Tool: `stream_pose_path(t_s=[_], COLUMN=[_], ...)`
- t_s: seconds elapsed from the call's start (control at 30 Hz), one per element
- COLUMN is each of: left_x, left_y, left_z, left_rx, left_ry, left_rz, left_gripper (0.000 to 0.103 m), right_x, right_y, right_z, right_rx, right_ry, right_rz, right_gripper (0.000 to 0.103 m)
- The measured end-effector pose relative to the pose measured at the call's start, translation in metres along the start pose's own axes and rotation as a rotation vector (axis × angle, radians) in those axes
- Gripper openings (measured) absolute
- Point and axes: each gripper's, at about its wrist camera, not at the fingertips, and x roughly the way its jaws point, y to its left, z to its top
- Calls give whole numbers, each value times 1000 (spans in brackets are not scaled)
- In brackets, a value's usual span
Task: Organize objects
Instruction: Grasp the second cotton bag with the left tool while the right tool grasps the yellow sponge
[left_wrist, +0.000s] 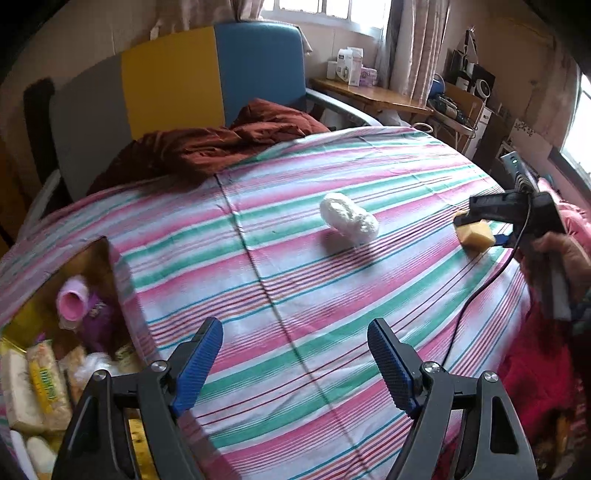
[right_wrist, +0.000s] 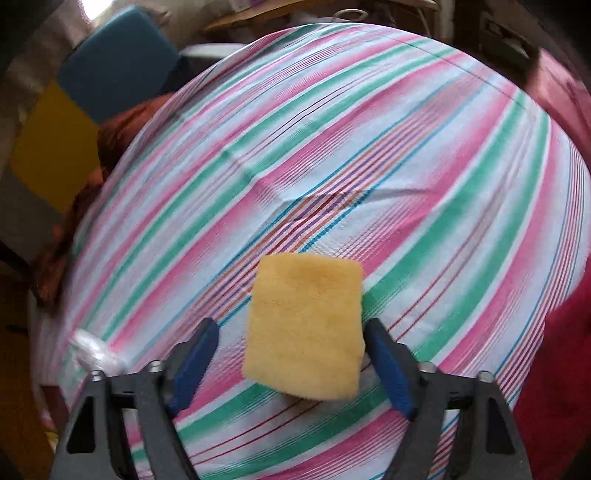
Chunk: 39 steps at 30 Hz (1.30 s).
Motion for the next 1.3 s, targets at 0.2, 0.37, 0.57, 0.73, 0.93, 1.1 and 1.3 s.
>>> stream_pose_path(t_s=[0.2, 0.37, 0.57, 0.73, 0.93, 1.1, 1.3], left_x=[26, 52, 87, 111, 149, 165, 157], left_y=[-8, -17, -22, -32, -34, -34, -32], left_z=[18, 37, 60, 83, 104, 109, 97], left_rx=[-49, -94, -183, -206, -268, -262, -174], left_ry=[54, 87, 150, 137, 147, 158, 147], left_rz=[-34, -64, -126, -122, -108, -94, -66], left_gripper=[81, 81, 76, 75, 75, 47, 37], right_x=[-7, -10, -14, -16, -15, -13, -16], right_y=[18, 27, 38, 56, 57, 58, 60], right_z=[-5, -8, -9, -13, -18, -18, -20], right_rx=[-98, -147, -200, -269, -288, -297, -311], right_ry=[-35, -38, -53, -69, -65, -66, -68], right_rz=[22, 77, 101, 118, 130, 142, 157], right_gripper=[55, 55, 55, 55, 55, 55, 55])
